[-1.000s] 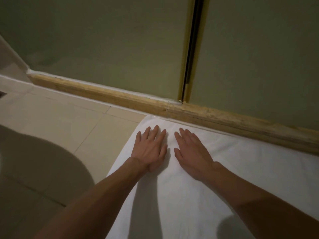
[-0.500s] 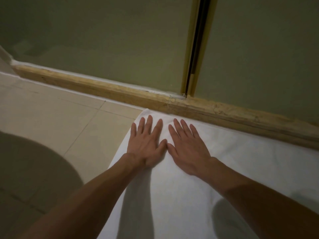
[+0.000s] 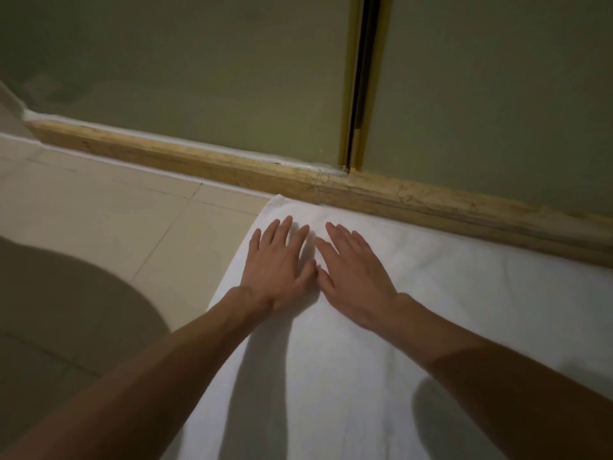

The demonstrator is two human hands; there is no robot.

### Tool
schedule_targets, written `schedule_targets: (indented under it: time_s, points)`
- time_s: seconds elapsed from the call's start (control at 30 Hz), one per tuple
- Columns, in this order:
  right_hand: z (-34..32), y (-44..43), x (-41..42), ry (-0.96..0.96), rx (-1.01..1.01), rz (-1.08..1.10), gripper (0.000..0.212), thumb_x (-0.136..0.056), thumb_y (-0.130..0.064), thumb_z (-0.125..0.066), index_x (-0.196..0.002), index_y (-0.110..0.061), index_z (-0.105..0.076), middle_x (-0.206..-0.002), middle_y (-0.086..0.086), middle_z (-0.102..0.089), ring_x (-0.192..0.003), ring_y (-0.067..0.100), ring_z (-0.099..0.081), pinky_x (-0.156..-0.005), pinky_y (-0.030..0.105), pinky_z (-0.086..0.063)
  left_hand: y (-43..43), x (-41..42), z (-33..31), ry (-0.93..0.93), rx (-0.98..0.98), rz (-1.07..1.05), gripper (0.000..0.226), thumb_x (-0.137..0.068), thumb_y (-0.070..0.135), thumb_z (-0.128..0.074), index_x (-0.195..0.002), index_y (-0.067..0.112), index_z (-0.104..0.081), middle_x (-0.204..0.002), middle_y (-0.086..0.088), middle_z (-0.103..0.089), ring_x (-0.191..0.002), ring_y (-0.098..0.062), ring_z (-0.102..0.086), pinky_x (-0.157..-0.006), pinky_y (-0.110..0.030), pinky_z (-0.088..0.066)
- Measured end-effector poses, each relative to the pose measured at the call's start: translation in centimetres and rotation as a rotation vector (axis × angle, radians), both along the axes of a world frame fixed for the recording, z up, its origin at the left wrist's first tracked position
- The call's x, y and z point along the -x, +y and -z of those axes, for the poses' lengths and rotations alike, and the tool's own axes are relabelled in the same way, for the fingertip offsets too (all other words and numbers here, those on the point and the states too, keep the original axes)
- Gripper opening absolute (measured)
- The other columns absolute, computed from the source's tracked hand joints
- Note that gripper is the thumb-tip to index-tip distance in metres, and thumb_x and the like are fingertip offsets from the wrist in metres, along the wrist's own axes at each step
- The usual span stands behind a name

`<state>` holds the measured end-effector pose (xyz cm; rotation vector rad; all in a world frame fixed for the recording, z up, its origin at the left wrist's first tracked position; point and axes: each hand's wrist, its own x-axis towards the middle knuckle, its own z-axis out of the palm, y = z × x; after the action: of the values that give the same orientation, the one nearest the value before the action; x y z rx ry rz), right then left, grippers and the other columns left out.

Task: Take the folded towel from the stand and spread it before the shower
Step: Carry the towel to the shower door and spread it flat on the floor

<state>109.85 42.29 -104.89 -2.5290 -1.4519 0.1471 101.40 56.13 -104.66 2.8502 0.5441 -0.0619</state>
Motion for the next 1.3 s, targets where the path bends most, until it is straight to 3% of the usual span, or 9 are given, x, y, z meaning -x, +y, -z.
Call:
schedule_targets:
  time_s: [0.13, 0.4, 0.63, 0.8, 1.03, 1.3]
  points:
    - [-1.3, -1.7, 2.8, -0.003, -0.108, 0.021, 0.039, -0.092, -0.026, -0.049, -0.127, -0.009, -0.055, -0.139, 0.017, -0.048, -0.126, 0.031, -0.046, -0.110, 0.040, -0.031, -2.2, 4.0, -1.8, -0.076, 0.007, 0.047, 0.069, -0.087, 0.055, -0.017, -0.144, 0.021, -0.038, -0.152, -0.009, -0.033, -0.140, -0.025, -0.027, -0.115, -0.043, -0.020]
    - [-2.3, -6.1, 9.8, 0.010, -0.094, -0.045, 0.045, -0.091, -0.027, -0.053, -0.132, -0.009, -0.052, -0.137, 0.015, -0.051, -0.124, 0.029, -0.049, -0.107, 0.041, -0.038, -5.7, 15.7, -3.9, -0.035, 0.016, -0.038, 0.060, -0.090, 0.046, -0.029, -0.139, 0.015, -0.046, -0.146, -0.012, -0.042, -0.133, -0.030, -0.039, -0.110, -0.046, -0.029]
    - [-2.5, -9.7, 16.8, -0.065, -0.138, -0.223, 0.045, -0.087, -0.024, -0.055, -0.127, -0.004, -0.055, -0.129, 0.021, -0.056, -0.116, 0.034, -0.054, -0.102, 0.044, -0.042, -9.6, 25.2, -4.0, 0.082, 0.014, -0.091, 0.064, -0.091, 0.051, -0.023, -0.145, 0.019, -0.036, -0.152, -0.010, -0.034, -0.140, -0.028, -0.029, -0.115, -0.045, -0.019]
    - [-2.4, -12.7, 21.0, -0.057, -0.050, -0.287, 0.050, -0.088, -0.027, -0.057, -0.132, -0.005, -0.052, -0.135, 0.022, -0.052, -0.122, 0.034, -0.051, -0.105, 0.046, -0.039, -11.6, 29.3, -2.8, 0.167, 0.029, -0.135, 0.064, -0.092, 0.053, -0.024, -0.149, 0.024, -0.026, -0.158, -0.008, -0.020, -0.145, -0.026, -0.015, -0.119, -0.047, -0.008]
    - [-1.7, -14.8, 23.7, -0.002, 0.132, -0.317, 0.055, -0.094, -0.030, -0.049, -0.143, -0.008, -0.038, -0.147, 0.021, -0.037, -0.135, 0.034, -0.036, -0.112, 0.049, -0.028, -12.1, 31.3, -1.3, 0.190, -0.001, -0.162, 0.066, -0.091, 0.056, -0.012, -0.151, 0.028, -0.016, -0.160, -0.008, -0.008, -0.147, -0.027, -0.004, -0.116, -0.045, 0.003]
    - [0.1, -15.0, 25.0, -0.039, 0.146, -0.287, 0.056, -0.090, -0.034, -0.053, -0.139, -0.007, -0.043, -0.144, 0.022, -0.041, -0.133, 0.036, -0.040, -0.108, 0.050, -0.034, -12.5, 31.6, 0.5, 0.169, 0.000, -0.165, 0.059, -0.095, 0.050, -0.014, -0.150, 0.032, -0.006, -0.161, -0.008, -0.001, -0.144, -0.022, 0.008, -0.115, -0.047, 0.006]
